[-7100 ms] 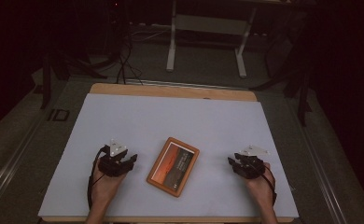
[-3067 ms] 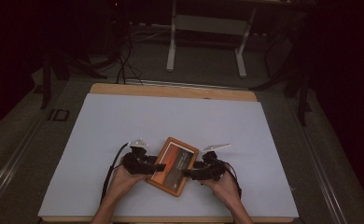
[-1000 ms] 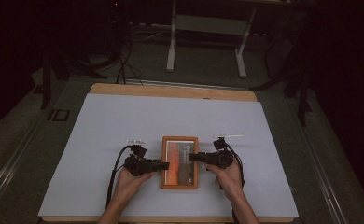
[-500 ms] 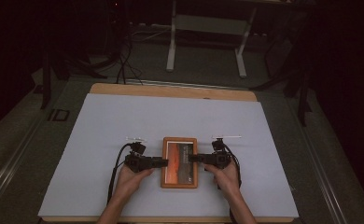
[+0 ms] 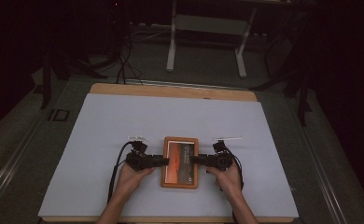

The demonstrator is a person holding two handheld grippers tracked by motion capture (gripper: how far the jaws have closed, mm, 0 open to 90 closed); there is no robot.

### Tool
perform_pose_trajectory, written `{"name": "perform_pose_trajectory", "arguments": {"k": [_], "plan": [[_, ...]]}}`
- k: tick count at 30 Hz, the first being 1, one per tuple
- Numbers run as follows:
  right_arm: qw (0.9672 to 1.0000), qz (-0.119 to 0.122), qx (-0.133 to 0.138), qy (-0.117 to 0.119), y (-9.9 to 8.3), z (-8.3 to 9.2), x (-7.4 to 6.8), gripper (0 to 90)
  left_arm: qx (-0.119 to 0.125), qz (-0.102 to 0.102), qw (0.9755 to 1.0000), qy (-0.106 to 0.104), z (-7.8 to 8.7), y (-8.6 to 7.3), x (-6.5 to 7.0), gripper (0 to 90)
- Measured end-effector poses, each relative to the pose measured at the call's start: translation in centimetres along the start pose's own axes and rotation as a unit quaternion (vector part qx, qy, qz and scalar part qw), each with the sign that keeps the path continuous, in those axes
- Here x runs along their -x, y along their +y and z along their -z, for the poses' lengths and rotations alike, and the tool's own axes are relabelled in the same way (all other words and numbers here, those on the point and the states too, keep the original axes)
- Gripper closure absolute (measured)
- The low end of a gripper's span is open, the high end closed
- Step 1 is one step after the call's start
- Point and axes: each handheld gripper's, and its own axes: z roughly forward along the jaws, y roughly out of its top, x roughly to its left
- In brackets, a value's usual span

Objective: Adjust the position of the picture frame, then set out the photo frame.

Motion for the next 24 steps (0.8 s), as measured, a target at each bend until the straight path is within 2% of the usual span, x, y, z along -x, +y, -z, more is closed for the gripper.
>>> {"name": "perform_pose_trajectory", "arguments": {"k": [4,6,10,14,15,17,20,23,24], "plan": [[0.9997,0.019,0.018,0.001,-0.2,0.8,0.1,48.9,0.006,-0.012,0.9997,0.018,0.5,-0.1,0.1,47.5],[0.9992,0.027,0.030,-0.003,-0.2,1.3,0.2,48.3,0.011,-0.025,0.9992,0.028,0.8,-0.3,0.4,46.5],[0.9979,0.032,0.054,-0.017,-0.2,2.0,0.1,50.0,0.023,-0.056,0.9964,0.059,1.6,-0.7,1.2,46.5],[0.9957,0.056,0.064,-0.035,-0.3,2.2,-0.3,51.6,0.043,-0.067,0.9940,0.075,2.5,-1.0,1.5,46.0],[0.9952,0.063,0.065,-0.039,-0.3,2.2,-0.4,51.8,0.048,-0.072,0.9931,0.079,2.8,-1.1,1.6,45.9],[0.9949,0.070,0.050,-0.052,-0.2,2.1,-0.5,53.3,0.058,-0.076,0.9917,0.086,3.2,-1.1,1.5,46.1],[0.9933,0.085,0.037,-0.070,-0.3,1.9,-0.6,52.5,0.068,-0.075,0.9898,0.100,3.6,-1.0,1.3,46.3],[0.9916,0.097,0.033,-0.080,-0.2,1.9,-0.8,50.3,0.071,-0.078,0.9881,0.112,4.1,-1.0,1.3,46.3],[0.9900,0.106,0.034,-0.087,-0.2,1.9,-0.9,49.2,0.072,-0.081,0.9872,0.118,4.2,-1.0,1.4,46.4]]}}
